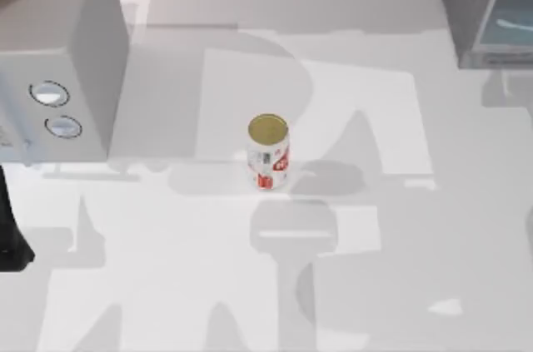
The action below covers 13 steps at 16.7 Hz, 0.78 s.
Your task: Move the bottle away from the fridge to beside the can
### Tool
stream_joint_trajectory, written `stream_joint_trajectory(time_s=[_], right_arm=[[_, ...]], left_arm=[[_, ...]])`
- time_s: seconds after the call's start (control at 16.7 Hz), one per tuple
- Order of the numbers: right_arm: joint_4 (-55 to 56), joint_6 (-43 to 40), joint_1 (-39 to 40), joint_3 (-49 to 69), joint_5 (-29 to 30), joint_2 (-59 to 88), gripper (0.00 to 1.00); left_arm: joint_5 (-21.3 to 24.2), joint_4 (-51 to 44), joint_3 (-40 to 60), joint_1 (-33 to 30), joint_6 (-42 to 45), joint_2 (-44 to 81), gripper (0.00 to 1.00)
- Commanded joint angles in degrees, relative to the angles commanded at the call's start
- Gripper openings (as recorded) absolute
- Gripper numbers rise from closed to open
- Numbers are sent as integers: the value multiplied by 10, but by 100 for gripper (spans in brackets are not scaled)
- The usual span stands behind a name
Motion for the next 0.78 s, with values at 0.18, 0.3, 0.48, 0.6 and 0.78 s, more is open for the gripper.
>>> stream_joint_trajectory(time_s=[0.18,0.3,0.48,0.6,0.78], right_arm=[[87,1,-15,70,-14,165,100],[133,1,-24,107,-21,246,100],[179,1,-32,144,-29,322,100],[192,2,-34,154,-31,341,100],[193,2,-34,155,-31,343,100]], left_arm=[[0,0,0,0,0,0,100],[0,0,0,0,0,0,100],[0,0,0,0,0,0,100],[0,0,0,0,0,0,100],[0,0,0,0,0,0,100]])
